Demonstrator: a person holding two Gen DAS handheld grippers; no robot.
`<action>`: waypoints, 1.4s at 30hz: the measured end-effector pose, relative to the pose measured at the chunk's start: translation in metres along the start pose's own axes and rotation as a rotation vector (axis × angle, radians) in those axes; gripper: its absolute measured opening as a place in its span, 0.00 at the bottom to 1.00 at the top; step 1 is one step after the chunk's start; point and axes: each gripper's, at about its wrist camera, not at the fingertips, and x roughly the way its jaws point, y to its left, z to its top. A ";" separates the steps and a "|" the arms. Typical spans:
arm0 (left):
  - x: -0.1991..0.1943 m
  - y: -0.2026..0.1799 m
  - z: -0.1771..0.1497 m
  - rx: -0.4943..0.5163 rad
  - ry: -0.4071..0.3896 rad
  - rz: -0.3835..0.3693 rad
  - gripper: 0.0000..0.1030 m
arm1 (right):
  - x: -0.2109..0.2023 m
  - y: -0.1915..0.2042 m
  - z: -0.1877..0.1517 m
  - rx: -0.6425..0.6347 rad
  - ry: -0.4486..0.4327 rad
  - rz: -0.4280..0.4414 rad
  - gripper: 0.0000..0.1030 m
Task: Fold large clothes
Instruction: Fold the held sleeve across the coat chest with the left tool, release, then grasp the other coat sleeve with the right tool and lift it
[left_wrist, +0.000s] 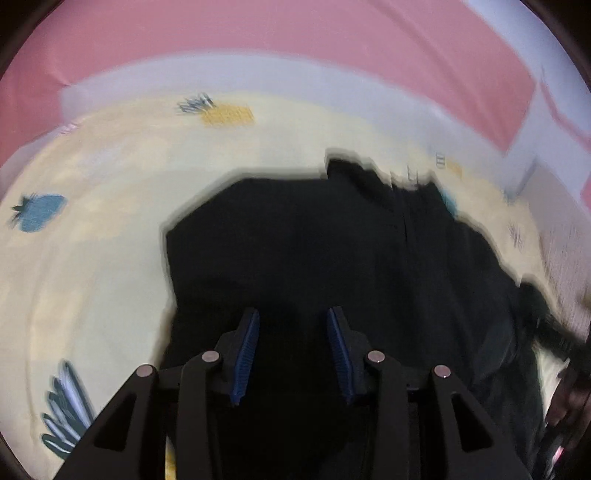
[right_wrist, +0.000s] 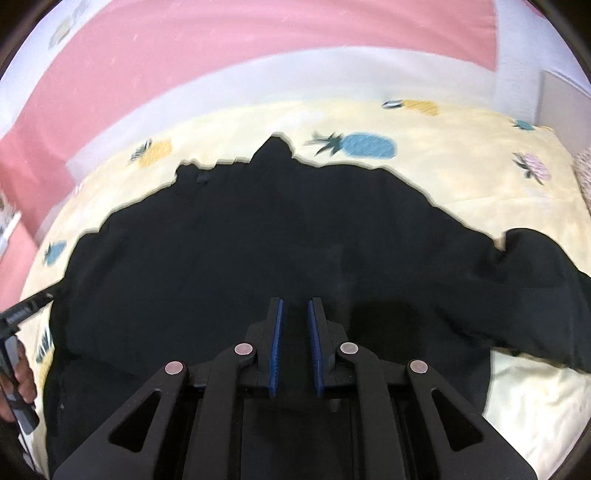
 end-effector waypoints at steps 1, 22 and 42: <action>0.016 -0.004 -0.004 0.003 0.047 0.009 0.39 | 0.011 0.000 -0.003 -0.010 0.035 -0.001 0.14; -0.150 -0.092 -0.087 0.009 -0.036 -0.038 0.40 | -0.163 0.003 -0.083 -0.007 -0.049 -0.067 0.40; -0.225 -0.160 -0.137 0.095 -0.075 -0.086 0.42 | -0.241 -0.013 -0.130 0.033 -0.110 -0.078 0.40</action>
